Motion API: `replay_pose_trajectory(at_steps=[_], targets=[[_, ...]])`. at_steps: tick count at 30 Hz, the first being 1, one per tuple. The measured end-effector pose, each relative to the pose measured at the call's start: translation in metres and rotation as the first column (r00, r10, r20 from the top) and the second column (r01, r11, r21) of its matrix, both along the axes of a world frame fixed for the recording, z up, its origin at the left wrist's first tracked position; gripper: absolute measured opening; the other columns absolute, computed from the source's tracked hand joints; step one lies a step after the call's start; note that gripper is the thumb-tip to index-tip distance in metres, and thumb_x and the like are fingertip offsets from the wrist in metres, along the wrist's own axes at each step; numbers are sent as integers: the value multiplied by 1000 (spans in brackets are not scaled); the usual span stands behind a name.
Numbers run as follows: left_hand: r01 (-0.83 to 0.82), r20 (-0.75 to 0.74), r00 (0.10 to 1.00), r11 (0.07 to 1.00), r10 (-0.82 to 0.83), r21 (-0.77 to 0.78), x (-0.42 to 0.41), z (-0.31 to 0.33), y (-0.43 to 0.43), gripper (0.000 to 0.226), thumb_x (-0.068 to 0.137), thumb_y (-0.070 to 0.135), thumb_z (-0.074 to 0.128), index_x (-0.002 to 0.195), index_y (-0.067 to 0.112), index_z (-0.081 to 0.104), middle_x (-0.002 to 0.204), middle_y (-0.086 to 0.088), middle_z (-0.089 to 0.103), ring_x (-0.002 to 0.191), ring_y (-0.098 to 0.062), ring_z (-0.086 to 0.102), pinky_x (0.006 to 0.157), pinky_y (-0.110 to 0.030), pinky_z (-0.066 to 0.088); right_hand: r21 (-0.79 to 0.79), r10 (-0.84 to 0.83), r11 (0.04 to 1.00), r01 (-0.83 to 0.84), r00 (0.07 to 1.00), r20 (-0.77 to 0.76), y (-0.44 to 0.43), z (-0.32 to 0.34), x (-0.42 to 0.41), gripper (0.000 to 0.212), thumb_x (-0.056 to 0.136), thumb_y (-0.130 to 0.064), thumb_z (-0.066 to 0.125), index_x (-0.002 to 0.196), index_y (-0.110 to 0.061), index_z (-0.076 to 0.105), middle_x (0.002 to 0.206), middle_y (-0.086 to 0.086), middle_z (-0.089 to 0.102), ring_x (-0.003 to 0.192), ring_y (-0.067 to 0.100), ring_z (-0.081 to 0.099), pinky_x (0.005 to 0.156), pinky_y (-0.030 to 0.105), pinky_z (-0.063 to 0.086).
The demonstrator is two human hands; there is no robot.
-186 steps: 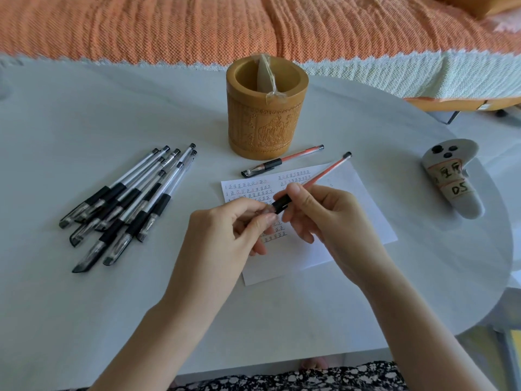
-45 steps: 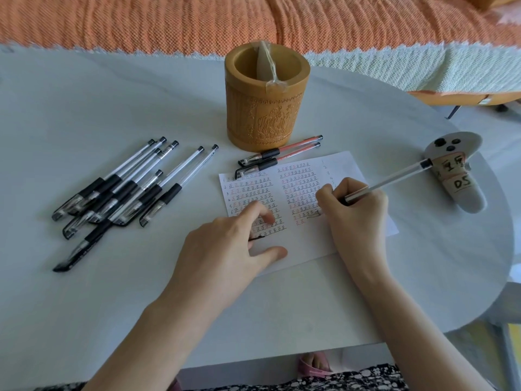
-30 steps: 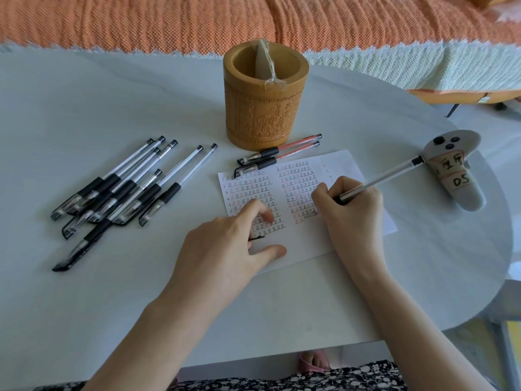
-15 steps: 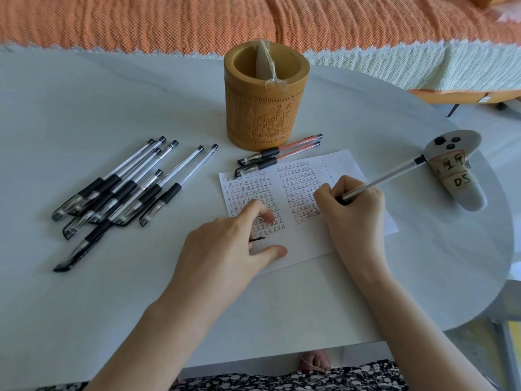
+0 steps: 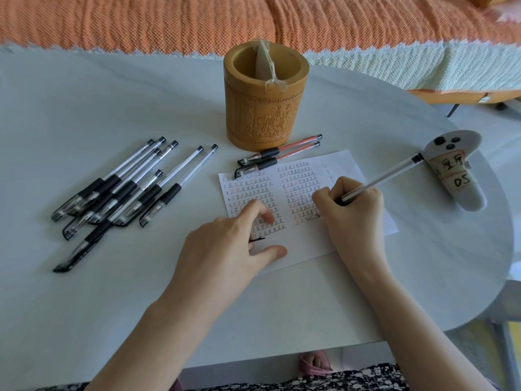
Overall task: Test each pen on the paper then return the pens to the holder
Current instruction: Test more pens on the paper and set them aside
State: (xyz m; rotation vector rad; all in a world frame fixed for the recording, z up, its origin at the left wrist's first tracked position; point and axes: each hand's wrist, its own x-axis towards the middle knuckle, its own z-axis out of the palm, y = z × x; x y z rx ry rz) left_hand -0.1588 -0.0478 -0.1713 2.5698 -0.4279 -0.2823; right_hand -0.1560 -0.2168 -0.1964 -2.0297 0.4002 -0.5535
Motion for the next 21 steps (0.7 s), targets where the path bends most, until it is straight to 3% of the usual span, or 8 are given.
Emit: replay_pose_trajectory(at_steps=[10,21], targets=[[0,-4,1000,1000,0,-5,0,0,0,40,74,62,59,102,40,42,73,11,54,82,-2,61,71,-27,48,12,-15,1000,15,1000,3,-1,-1,0,39,75,-1,58,52,-9,28,50,-4,19,53,11,16,46,20,13],[-3,-3,1000,1000,3,-3,0,0,0,40,74,62,59,102,40,42,73,13,53,80,-1,61,72,-27,49,8,-18,1000,18,1000,17,0,-1,0,35,73,0,58,55,3,29,52,-3,19,55,10,17,48,23,13]])
